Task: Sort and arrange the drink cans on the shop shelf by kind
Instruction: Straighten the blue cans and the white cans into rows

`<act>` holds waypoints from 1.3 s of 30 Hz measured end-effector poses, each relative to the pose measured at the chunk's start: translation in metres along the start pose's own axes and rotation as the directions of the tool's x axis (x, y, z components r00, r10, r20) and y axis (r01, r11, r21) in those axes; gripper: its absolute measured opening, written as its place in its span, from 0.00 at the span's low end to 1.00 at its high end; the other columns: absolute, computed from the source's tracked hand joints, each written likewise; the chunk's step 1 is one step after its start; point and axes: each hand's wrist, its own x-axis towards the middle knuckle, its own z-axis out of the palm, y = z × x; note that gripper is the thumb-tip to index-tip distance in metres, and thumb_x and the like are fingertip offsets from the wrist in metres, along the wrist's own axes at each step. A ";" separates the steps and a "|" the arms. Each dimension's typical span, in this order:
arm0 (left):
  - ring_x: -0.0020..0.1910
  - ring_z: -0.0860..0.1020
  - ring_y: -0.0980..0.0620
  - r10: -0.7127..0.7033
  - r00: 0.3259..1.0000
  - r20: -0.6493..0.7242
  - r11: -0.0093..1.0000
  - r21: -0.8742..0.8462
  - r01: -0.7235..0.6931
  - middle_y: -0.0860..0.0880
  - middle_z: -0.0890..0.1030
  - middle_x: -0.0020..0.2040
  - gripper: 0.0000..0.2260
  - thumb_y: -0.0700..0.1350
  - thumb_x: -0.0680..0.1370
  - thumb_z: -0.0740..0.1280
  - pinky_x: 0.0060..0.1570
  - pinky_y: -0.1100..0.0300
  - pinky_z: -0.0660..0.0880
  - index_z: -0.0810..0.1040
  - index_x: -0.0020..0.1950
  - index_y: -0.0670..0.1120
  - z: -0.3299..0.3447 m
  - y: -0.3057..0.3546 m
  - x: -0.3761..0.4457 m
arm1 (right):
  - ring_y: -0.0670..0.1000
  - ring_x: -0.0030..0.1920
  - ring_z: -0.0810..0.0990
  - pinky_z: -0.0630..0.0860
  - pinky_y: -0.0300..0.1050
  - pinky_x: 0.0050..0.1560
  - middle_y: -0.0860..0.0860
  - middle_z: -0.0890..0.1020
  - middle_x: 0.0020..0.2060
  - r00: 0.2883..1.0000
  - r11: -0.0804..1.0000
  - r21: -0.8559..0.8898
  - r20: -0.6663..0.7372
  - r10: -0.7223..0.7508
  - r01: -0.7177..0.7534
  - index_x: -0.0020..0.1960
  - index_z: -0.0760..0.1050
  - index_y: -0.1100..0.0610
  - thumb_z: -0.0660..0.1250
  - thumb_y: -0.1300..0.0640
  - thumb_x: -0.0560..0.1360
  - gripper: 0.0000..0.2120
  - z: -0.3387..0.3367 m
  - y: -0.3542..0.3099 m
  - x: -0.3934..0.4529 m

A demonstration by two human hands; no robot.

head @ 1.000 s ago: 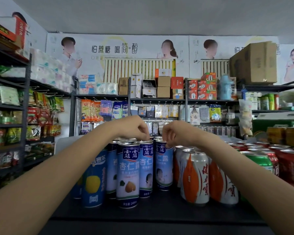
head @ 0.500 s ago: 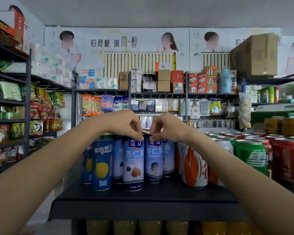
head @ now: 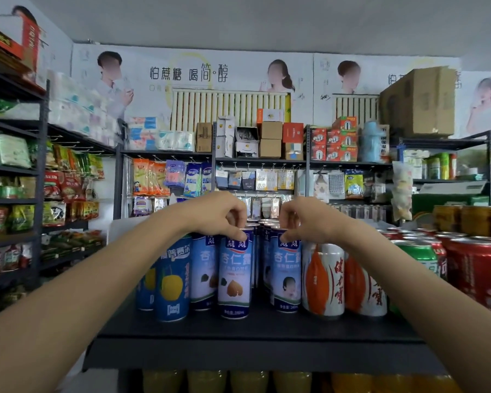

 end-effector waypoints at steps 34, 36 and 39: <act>0.53 0.76 0.52 -0.164 0.981 0.105 0.969 0.203 0.140 0.49 0.78 0.57 0.10 0.39 0.76 0.65 0.53 0.60 0.73 0.78 0.57 0.44 -0.008 -0.058 0.065 | 0.38 0.37 0.76 0.69 0.33 0.42 0.44 0.81 0.36 0.959 0.984 0.021 0.218 -0.179 0.178 0.41 0.82 0.58 0.71 0.62 0.70 0.01 0.012 0.015 0.096; 0.55 0.76 0.51 -0.192 0.968 0.163 0.963 0.221 0.154 0.49 0.78 0.59 0.10 0.38 0.76 0.65 0.52 0.61 0.73 0.76 0.57 0.45 -0.004 -0.060 0.071 | 0.39 0.38 0.77 0.71 0.34 0.42 0.45 0.82 0.37 0.961 0.982 -0.019 0.213 -0.178 0.186 0.41 0.81 0.57 0.71 0.62 0.70 0.01 0.015 0.013 0.099; 0.52 0.77 0.51 -0.218 0.965 0.148 0.947 0.270 0.172 0.48 0.79 0.56 0.12 0.37 0.77 0.63 0.49 0.62 0.71 0.77 0.59 0.45 -0.001 -0.059 0.075 | 0.47 0.42 0.79 0.75 0.42 0.47 0.50 0.84 0.42 0.961 0.976 -0.089 0.212 -0.176 0.198 0.41 0.81 0.57 0.70 0.62 0.71 0.02 0.018 0.010 0.103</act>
